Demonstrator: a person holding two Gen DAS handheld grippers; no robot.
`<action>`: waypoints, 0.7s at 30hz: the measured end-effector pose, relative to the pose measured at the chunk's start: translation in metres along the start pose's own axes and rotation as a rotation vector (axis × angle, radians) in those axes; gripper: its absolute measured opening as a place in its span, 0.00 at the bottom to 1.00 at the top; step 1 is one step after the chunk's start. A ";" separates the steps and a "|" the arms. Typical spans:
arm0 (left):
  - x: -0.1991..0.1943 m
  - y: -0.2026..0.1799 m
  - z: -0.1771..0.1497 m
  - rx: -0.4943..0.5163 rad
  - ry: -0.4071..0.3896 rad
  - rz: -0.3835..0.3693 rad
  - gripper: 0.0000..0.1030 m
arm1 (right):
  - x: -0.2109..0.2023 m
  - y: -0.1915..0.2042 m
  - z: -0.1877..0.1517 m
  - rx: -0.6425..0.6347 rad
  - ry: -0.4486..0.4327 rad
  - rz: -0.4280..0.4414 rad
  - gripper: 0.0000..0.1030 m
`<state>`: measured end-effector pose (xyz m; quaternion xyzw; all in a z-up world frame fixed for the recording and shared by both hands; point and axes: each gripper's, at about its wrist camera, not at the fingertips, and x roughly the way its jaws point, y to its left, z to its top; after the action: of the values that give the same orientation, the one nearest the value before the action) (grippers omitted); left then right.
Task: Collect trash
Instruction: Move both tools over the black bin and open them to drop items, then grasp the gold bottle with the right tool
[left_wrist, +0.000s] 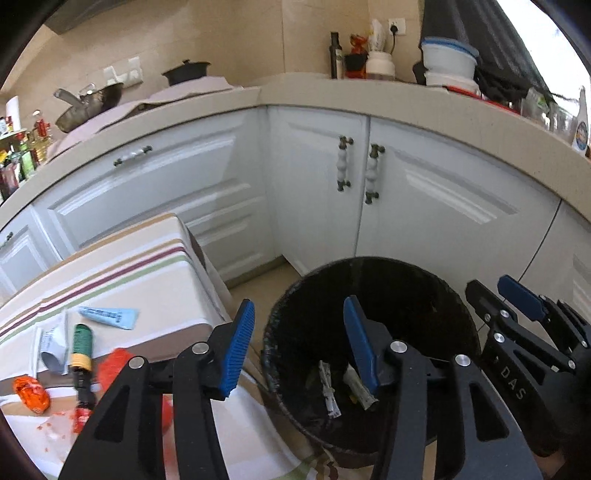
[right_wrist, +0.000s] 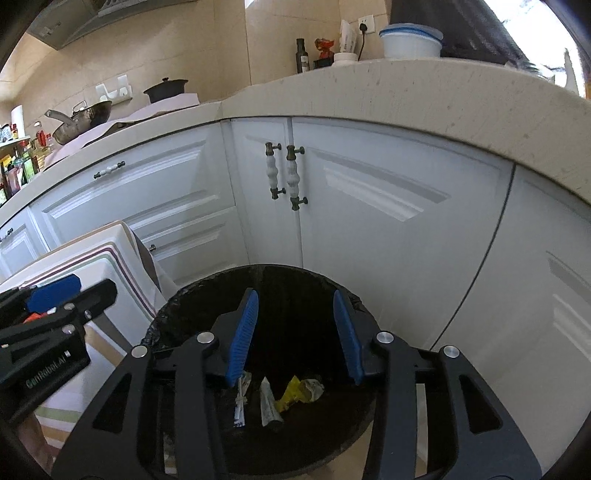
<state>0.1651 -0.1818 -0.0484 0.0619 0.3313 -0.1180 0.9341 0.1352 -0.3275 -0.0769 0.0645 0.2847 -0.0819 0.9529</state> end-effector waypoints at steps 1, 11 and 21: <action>-0.006 0.003 0.000 -0.002 -0.011 0.004 0.48 | -0.005 0.001 0.000 0.000 -0.003 0.003 0.40; -0.065 0.048 -0.016 -0.047 -0.066 0.041 0.48 | -0.056 0.031 -0.009 -0.014 -0.027 0.038 0.41; -0.129 0.120 -0.062 -0.119 -0.095 0.163 0.55 | -0.104 0.101 -0.039 -0.081 -0.031 0.150 0.43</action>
<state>0.0617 -0.0314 -0.0099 0.0275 0.2869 -0.0244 0.9573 0.0481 -0.2095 -0.0439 0.0460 0.2675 0.0002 0.9625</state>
